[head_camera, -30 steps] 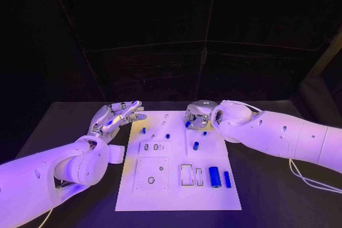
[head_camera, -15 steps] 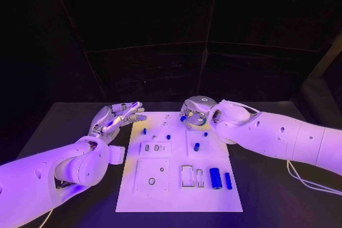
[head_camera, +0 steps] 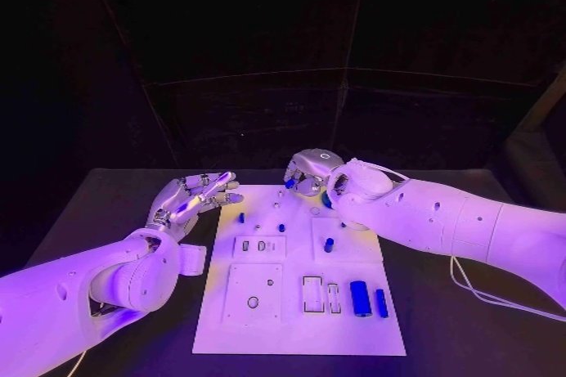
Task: Assemble the parts on the task board
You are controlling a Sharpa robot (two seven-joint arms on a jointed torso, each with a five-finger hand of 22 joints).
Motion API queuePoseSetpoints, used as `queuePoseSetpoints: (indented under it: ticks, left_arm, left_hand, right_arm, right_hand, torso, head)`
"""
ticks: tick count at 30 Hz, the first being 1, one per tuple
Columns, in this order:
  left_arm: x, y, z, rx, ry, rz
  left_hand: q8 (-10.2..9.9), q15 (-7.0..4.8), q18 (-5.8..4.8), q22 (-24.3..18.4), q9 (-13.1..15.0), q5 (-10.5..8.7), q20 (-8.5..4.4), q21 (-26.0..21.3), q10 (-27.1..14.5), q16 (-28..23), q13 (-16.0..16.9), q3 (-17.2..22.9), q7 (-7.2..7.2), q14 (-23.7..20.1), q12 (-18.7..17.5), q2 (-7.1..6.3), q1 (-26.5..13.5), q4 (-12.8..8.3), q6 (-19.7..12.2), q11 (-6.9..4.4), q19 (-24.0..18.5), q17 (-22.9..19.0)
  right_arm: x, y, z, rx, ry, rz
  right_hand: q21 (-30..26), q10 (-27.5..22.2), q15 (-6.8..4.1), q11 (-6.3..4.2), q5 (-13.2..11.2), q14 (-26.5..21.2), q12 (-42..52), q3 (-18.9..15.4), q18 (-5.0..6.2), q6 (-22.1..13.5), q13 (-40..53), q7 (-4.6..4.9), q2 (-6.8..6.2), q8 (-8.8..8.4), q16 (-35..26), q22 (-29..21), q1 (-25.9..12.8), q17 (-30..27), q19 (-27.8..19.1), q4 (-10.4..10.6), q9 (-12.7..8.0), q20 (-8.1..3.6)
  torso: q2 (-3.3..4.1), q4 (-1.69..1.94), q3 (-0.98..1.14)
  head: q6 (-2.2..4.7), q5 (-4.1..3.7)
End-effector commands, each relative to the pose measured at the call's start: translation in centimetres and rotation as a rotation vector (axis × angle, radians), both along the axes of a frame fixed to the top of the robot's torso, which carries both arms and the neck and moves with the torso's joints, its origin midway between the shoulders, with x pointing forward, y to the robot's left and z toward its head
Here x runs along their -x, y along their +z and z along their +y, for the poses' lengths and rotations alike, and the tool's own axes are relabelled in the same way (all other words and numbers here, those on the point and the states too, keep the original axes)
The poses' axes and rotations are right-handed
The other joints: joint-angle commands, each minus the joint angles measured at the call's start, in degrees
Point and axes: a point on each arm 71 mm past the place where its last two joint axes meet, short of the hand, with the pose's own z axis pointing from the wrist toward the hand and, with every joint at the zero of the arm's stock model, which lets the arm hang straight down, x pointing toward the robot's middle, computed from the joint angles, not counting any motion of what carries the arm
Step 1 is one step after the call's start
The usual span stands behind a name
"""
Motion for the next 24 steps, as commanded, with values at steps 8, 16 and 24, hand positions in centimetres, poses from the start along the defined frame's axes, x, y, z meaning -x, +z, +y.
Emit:
queuePoseSetpoints:
  ticks: [8, 16, 24]
  left_arm:
    - [-0.01, 0.29, -0.20, 0.004, -0.016, -0.012]
    - [-0.08, 0.33, -0.04, 0.002, -0.011, -0.014]
    - [-0.17, 0.37, 0.07, 0.001, -0.007, -0.016]
  left_hand:
    - [-0.37, 0.25, 0.83, -0.09, -0.05, 0.27, -0.01, -0.28, -0.24, -0.42, -0.06, -0.13, 0.36, -0.08, -0.22, 0.17, -0.09, -0.15, 0.15, -0.06, 0.46, 0.07]
    - [-0.40, 0.27, 0.83, -0.13, -0.04, 0.27, 0.00, -0.33, -0.24, -0.50, -0.06, -0.13, 0.36, -0.10, -0.26, 0.19, -0.04, -0.23, 0.17, -0.05, 0.45, 0.07]
    - [-0.42, 0.27, 0.83, -0.15, -0.04, 0.27, 0.00, -0.35, -0.26, -0.53, -0.06, -0.13, 0.37, -0.12, -0.29, 0.20, -0.02, -0.26, 0.16, -0.04, 0.45, 0.08]
  right_arm:
    - [-0.57, -0.13, 0.71, 0.015, -0.012, 0.033]
    - [-0.59, -0.32, 0.75, 0.023, -0.011, 0.058]
    - [-0.43, -0.30, 1.13, 0.019, 0.002, 0.062]
  right_hand:
    - [0.31, -0.50, 0.05, 0.18, -0.69, 0.90, -0.33, 3.00, -1.17, 0.12, -0.12, -0.16, -1.11, -0.13, 0.49, 0.12, -0.41, 0.20, 0.04, 2.62, 0.79, 0.40]
    - [0.33, -0.57, 0.08, 0.21, -0.87, 0.85, -0.31, 3.11, -1.17, 0.08, -0.12, -0.14, -1.39, -0.17, 0.48, 0.14, -0.52, 0.04, 0.01, 2.81, 0.79, 0.44]
    - [0.34, -0.62, 0.09, 0.23, -0.89, 0.82, -0.32, 3.16, -1.17, 0.05, -0.13, -0.13, -1.47, -0.19, 0.48, 0.15, -0.57, 0.01, 0.01, 2.90, 0.79, 0.45]
  torso:
    - [0.64, 0.36, -0.07]
    - [0.62, 0.26, -0.05]
    - [0.68, 0.34, -0.03]
  head:
    - [-0.19, 0.24]
    - [-0.21, 0.30]
    - [-0.32, 0.33]
